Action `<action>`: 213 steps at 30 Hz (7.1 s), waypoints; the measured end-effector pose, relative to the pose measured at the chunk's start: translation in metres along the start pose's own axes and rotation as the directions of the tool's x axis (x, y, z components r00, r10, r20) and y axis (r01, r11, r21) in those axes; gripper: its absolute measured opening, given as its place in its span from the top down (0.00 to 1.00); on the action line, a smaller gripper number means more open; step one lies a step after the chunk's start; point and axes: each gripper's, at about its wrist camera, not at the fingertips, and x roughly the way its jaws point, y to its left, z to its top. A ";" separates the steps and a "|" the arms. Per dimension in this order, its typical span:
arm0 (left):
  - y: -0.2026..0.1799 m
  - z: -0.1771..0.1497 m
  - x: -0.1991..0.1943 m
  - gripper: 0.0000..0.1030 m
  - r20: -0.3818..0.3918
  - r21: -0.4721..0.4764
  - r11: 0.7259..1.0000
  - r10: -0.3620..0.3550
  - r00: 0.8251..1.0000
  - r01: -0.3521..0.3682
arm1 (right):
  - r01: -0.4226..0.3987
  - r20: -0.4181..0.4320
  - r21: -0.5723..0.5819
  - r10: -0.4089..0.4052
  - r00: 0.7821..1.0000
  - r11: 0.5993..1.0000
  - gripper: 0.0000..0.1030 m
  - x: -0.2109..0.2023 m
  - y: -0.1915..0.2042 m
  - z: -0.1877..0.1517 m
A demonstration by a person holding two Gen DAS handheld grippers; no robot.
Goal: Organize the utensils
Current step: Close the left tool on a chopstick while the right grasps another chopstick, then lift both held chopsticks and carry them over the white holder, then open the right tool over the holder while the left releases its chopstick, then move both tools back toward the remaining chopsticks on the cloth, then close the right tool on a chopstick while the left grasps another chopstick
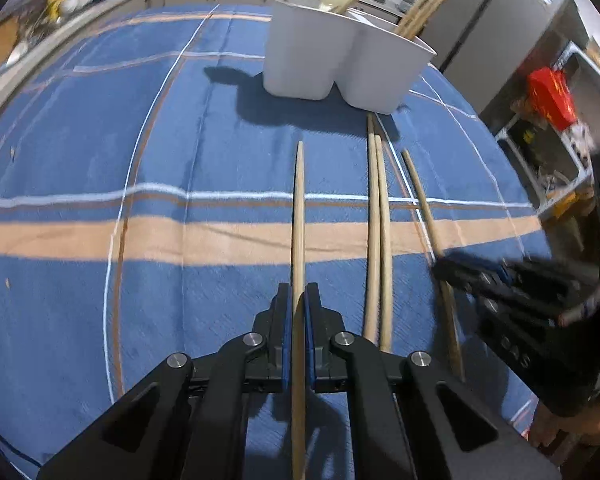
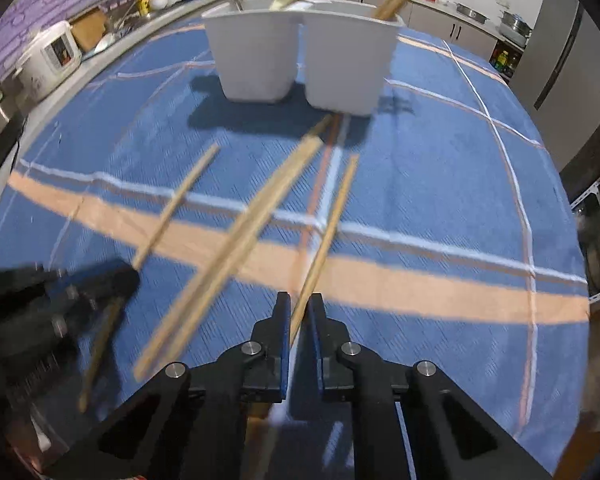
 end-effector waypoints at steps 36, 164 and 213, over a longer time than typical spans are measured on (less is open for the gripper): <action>-0.009 0.034 0.015 0.80 -0.129 0.134 0.991 -0.005 0.992 0.022 | -0.005 -0.171 0.012 0.007 0.985 1.000 0.75 -0.004 -0.068 -0.011; 0.021 0.138 -0.094 0.64 0.271 0.060 0.997 -0.069 0.960 0.055 | -0.260 0.188 0.137 0.233 0.954 0.956 0.72 -0.012 -0.028 0.035; -0.016 0.009 0.008 0.94 -0.050 0.108 0.994 0.013 0.999 -0.007 | 0.011 0.021 0.163 -0.014 1.000 0.987 0.94 -0.040 -0.042 -0.089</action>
